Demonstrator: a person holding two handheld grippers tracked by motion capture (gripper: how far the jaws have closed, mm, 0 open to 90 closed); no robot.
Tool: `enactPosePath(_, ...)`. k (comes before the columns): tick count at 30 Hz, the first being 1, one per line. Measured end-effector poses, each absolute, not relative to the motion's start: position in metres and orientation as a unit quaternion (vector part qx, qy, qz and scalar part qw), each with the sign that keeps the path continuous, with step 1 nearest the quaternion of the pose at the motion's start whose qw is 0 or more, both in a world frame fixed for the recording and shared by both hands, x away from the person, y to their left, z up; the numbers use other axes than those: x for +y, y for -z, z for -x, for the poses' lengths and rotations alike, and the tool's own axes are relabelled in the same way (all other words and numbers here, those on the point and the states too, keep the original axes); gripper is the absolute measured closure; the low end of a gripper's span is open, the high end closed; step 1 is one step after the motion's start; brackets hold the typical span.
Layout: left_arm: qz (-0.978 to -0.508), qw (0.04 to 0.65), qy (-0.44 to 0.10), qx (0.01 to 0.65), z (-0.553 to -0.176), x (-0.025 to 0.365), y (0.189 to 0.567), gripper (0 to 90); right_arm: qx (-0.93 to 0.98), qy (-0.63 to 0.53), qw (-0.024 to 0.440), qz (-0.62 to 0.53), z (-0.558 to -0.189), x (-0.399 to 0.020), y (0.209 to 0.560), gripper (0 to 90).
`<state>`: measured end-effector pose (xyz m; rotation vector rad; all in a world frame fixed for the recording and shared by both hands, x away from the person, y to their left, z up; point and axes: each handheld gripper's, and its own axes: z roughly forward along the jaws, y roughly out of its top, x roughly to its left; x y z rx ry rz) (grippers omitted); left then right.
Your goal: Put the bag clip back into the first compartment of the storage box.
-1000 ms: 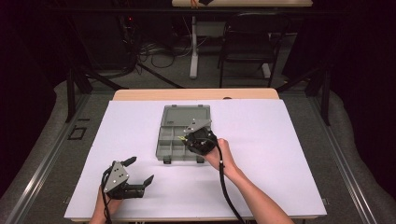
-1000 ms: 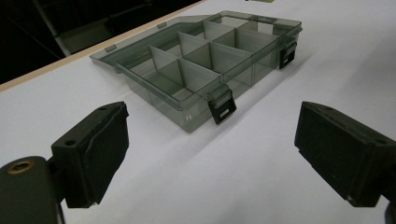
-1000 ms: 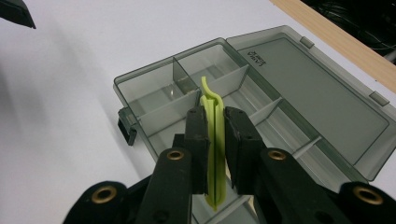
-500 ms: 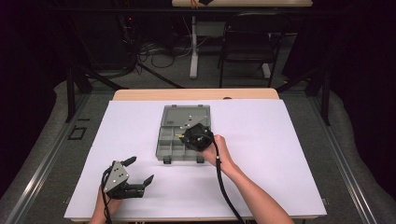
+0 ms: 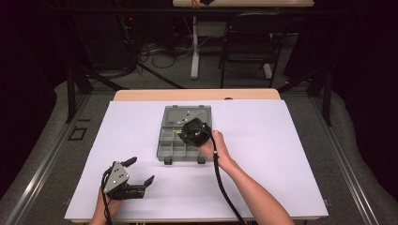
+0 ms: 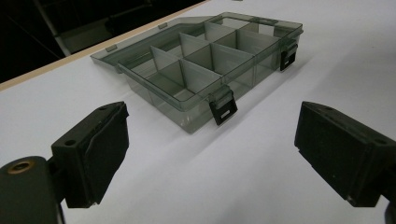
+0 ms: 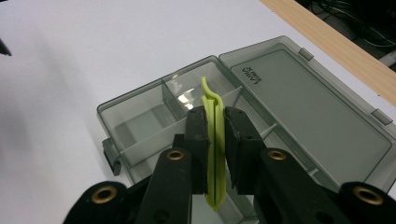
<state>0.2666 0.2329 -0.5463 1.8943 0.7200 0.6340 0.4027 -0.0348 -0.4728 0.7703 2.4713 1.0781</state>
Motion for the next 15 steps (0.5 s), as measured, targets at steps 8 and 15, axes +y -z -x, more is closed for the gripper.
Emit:
enactPosePath(8, -0.780, 0.487, -0.261, 0.294, -0.266, 0.233, 0.546, 9.9, 0.870, -0.375, 0.164, -0.274, -0.412, -0.029, 0.471, 80.4)
enactPosePath(15, -0.777, 0.490, -0.260, 0.297, -0.267, 0.234, 0.546, 9.8, 0.871, -0.369, 0.164, -0.280, -0.419, -0.023, 0.471, 80.4)
